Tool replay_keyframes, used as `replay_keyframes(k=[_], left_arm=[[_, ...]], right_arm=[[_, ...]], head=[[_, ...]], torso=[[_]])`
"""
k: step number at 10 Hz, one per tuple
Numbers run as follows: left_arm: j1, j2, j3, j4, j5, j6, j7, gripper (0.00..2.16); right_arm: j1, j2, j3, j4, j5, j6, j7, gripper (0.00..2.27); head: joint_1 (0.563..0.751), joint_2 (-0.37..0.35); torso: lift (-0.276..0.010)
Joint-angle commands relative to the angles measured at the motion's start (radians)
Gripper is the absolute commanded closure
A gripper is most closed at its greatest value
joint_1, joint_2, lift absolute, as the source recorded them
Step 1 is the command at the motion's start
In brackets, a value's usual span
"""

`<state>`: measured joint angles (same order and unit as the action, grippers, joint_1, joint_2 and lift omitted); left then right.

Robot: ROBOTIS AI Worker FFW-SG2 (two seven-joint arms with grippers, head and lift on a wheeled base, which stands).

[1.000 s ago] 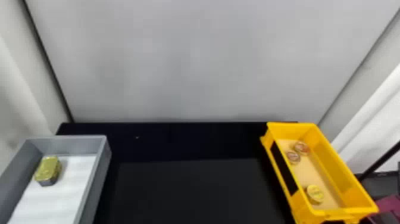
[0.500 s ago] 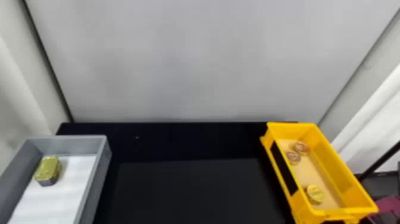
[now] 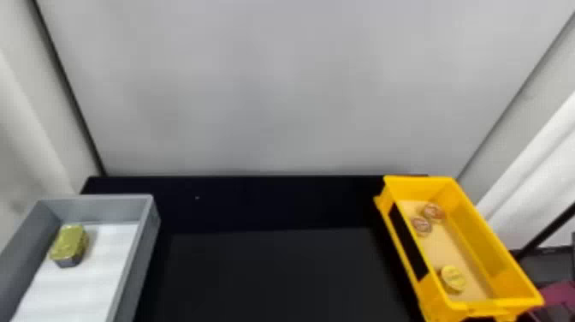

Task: Pick up the round yellow can and place it in the yellow rectangular box

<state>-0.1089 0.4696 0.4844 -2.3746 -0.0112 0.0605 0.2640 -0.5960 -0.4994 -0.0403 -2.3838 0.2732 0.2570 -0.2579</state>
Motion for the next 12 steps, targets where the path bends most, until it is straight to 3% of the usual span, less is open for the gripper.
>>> replay_keyframes(k=[1,12], left_arm=[[0.000,0.000,-0.004,0.001,0.000,0.001,0.000,0.15],[-0.008,0.002,-0.019,0.008,0.000,0.007,-0.002,0.15]], right_arm=[[0.007,-0.001,0.000,0.000,0.000,0.001,-0.004,0.08],[0.025,-0.001,-0.003,0.000,0.001,0.004,-0.007,0.08]], head=[[0.694,-0.171],[0.694,-0.171]], torso=[[-0.001],[-0.001]])
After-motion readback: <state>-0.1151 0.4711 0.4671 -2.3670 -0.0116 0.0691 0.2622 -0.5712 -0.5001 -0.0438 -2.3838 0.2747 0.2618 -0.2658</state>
